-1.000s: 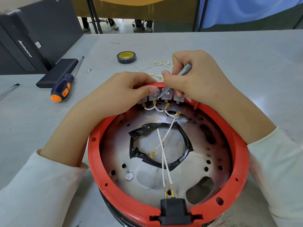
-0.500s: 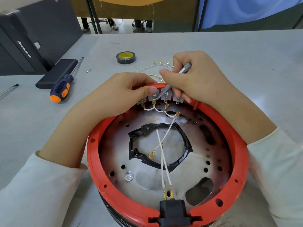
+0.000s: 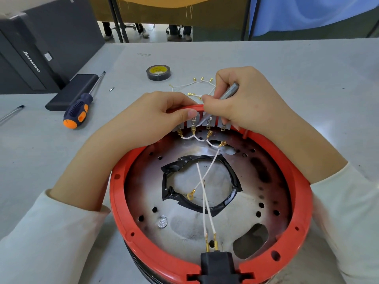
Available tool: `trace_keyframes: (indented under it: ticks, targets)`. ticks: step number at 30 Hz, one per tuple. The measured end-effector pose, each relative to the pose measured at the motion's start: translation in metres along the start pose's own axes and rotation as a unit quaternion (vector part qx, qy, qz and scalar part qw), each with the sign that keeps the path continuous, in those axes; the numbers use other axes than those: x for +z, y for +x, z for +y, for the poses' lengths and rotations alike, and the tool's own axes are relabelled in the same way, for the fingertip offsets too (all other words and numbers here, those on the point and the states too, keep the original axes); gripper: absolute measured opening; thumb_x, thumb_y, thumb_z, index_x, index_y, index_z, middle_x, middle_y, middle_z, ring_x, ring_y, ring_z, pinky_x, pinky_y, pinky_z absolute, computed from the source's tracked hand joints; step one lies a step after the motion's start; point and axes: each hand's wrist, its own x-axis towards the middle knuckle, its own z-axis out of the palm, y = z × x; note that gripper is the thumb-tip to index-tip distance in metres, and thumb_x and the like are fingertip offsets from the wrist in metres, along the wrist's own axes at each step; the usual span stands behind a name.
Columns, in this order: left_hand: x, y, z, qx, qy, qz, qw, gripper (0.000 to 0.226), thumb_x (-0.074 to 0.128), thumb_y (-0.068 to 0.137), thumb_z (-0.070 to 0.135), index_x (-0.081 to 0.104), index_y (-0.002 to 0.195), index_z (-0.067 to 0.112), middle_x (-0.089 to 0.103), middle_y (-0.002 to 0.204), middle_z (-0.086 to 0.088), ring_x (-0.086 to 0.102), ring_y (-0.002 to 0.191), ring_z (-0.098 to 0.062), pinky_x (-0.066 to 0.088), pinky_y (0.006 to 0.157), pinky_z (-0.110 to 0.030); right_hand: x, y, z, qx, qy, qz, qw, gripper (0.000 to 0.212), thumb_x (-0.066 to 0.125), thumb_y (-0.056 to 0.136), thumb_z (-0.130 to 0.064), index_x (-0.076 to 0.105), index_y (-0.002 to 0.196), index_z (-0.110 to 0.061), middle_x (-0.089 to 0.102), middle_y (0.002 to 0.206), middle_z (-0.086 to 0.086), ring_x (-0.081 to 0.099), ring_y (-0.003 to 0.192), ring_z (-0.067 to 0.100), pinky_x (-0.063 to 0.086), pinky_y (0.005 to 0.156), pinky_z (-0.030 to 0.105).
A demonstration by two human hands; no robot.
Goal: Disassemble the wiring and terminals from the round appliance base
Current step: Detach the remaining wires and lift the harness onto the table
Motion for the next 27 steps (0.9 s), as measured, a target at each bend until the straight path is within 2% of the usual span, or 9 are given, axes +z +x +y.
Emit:
trace_keyframes:
  ticks: [4,11,19,27]
  targets:
    - [0.0,0.0,0.0,-0.003,0.001,0.0,1.0,0.015,0.054,0.092,0.036,0.063,0.102,0.043,0.07,0.094,0.009,0.06,0.088,-0.007,0.041,0.08,-0.02,-0.001,0.0,0.001,0.004,0.031,0.007,0.999,0.031,0.065,0.084,-0.015,0.045,0.06,-0.017,0.05,0.039,-0.002,0.041,0.026,0.005,0.031,0.033,0.014]
    - [0.002,0.0,0.001,-0.003,-0.001,0.004,1.0,0.017,0.054,0.093,0.035,0.065,0.106,0.038,0.071,0.095,0.008,0.062,0.092,-0.01,0.041,0.084,-0.025,-0.002,0.003,0.002,0.015,0.044,-0.013,0.999,0.029,0.063,0.084,-0.014,0.045,0.061,-0.015,0.051,0.037,-0.001,0.039,0.026,0.009,0.031,0.034,0.014]
    - [0.001,0.002,0.0,-0.004,0.011,0.009,1.0,0.021,0.055,0.093,0.034,0.066,0.111,0.033,0.068,0.098,0.02,0.057,0.088,0.011,0.037,0.074,0.0,-0.003,0.01,0.001,0.047,0.043,-0.054,0.997,0.025,0.057,0.083,-0.01,0.044,0.061,-0.014,0.05,0.037,-0.002,0.034,0.025,0.009,0.03,0.035,0.013]
    - [0.001,0.004,0.0,0.004,0.017,0.006,1.0,0.021,0.057,0.092,0.032,0.065,0.111,0.034,0.066,0.1,0.024,0.056,0.091,0.017,0.036,0.074,0.003,-0.004,0.014,0.001,0.076,0.056,-0.065,0.993,0.023,0.054,0.079,-0.008,0.043,0.06,-0.014,0.051,0.038,0.0,0.034,0.025,0.011,0.029,0.034,0.012]
